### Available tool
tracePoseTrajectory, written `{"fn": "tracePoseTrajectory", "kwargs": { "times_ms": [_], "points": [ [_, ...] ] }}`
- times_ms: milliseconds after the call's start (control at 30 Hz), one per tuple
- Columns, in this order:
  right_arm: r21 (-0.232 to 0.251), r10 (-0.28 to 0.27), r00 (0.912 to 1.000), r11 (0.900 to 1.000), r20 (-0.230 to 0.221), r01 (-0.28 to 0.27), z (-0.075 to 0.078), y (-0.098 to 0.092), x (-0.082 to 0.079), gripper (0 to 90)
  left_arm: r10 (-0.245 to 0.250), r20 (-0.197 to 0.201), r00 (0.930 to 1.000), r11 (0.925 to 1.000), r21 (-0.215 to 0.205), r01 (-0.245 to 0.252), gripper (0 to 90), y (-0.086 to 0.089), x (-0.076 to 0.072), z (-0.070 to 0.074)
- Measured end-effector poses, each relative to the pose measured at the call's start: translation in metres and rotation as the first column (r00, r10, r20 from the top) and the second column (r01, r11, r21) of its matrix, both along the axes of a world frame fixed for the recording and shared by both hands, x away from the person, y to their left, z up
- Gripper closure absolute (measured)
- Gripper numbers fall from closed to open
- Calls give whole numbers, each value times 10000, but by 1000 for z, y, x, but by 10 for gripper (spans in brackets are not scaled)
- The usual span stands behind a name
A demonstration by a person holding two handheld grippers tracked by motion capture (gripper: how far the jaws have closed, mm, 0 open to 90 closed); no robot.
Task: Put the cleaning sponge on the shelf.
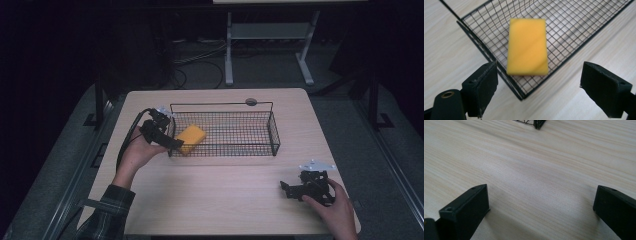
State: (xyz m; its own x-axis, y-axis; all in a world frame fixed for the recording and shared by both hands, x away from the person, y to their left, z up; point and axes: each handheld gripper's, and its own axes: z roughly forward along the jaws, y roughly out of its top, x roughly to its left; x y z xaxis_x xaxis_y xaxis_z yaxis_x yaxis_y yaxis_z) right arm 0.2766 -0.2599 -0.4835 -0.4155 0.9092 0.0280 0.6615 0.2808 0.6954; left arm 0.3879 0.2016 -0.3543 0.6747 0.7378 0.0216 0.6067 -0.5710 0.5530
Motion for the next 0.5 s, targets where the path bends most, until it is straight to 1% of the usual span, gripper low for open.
{"fn": "tracePoseTrajectory", "kwargs": {
  "times_ms": [100, 267, 333, 500],
  "points": [
    [0, 0, 10000, 10000, -1, 0, 0, 0, 0, 0, 114, 88, 9999, 9999, -41, -114, 138, 7, -9, -3],
    [-3, -6, 10000, 10000, 1, 6, 0, 0, 0, 0, 204, 121, 9997, 9998, -66, -203, 138, 16, -22, -7],
    [-13, -3, 10000, 10000, 2, 3, 0, 0, 0, 0, 313, 138, 9994, 9994, -127, -311, 138, 21, -28, -10],
    [-16, 45, 10000, 10000, 1, -45, 0, 0, 0, 0, 407, 147, 9991, 9991, -140, -405, 138, 29, -39, -18]
  ]
}}
